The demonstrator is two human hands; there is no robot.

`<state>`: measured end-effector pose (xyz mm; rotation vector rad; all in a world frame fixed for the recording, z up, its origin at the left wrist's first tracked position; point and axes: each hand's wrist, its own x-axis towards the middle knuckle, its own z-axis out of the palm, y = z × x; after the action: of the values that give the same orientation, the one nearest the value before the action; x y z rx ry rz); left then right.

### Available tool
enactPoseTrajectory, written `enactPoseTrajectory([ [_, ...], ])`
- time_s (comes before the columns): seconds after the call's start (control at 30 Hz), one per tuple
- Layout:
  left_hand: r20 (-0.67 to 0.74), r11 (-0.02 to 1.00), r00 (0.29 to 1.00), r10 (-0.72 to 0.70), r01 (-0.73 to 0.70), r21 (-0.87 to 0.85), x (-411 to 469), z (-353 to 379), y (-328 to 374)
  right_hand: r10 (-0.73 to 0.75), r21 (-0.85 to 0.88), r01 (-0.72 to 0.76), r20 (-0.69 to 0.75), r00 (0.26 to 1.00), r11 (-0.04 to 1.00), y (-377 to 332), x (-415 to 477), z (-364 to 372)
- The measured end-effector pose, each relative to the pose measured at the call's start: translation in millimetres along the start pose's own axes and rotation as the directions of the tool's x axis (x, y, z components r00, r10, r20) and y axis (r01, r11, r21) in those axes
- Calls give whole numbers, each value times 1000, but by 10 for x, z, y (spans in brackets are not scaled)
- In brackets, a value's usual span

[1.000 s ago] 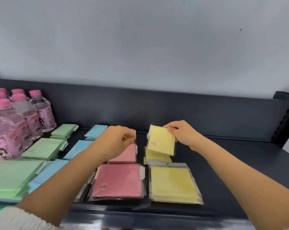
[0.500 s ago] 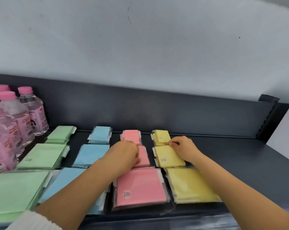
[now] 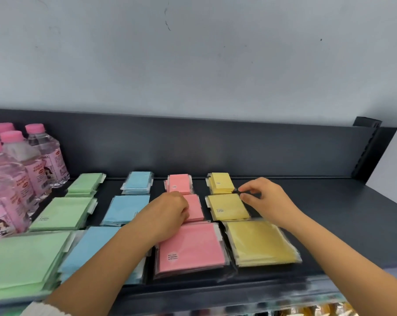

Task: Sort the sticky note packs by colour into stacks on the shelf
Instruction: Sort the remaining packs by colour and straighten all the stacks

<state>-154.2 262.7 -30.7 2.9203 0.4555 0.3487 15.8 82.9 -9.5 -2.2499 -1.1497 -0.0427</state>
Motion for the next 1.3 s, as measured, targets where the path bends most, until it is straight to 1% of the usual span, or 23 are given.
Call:
enactPoseTrajectory([
  [0.07,-98,998,995,28,-33,-46,-68,6,89,8,28,-9,36,999,1000,31,-184,-30],
  [0.13,-201,986,977,65,-94,-134,-178,-9,271,41,69,-43,41,998,997,87,-357,-35],
  [0.17,-218,976,972,83,-124,-179,-238,-25,382,69,89,-73,41,997,993,121,-430,-30],
  [0.23,-177,965,977,121,-158,-210,-323,-31,620,135,141,-140,48,990,980,208,-574,-16],
  [0.27,-134,973,982,134,-156,-172,-344,-17,728,161,177,-169,57,985,970,250,-642,-11],
  [0.37,-6,990,993,119,-119,79,-332,30,953,222,303,-238,88,971,923,338,-789,-13],
  [0.4,26,987,995,101,-103,126,-322,42,998,234,333,-254,100,967,908,355,-813,-13],
  [0.47,69,985,995,68,-78,151,-293,67,1056,251,390,-284,135,959,876,384,-839,-12],
  [0.6,106,990,994,37,-50,131,-260,68,1107,274,458,-323,171,946,828,421,-822,-19],
  [0.67,115,994,993,13,-26,111,-248,54,1125,278,457,-332,183,943,825,425,-806,-23],
  [0.8,124,993,992,-31,17,115,-230,32,1142,290,369,-334,173,941,867,417,-806,-1],
  [0.93,96,986,995,-13,-3,168,-234,38,1196,292,267,-320,138,946,909,398,-801,-2],
  [1.03,87,984,996,-12,-4,176,-244,47,1238,300,230,-322,125,946,918,374,-804,-3],
  [1.13,99,981,995,0,-20,195,-265,59,1276,310,231,-334,136,941,914,351,-814,16],
  [1.2,104,978,994,12,-33,206,-273,68,1299,331,264,-362,156,931,894,349,-804,18],
  [1.3,122,985,992,-15,-6,172,-273,63,1341,350,335,-401,203,914,853,355,-782,-7],
])
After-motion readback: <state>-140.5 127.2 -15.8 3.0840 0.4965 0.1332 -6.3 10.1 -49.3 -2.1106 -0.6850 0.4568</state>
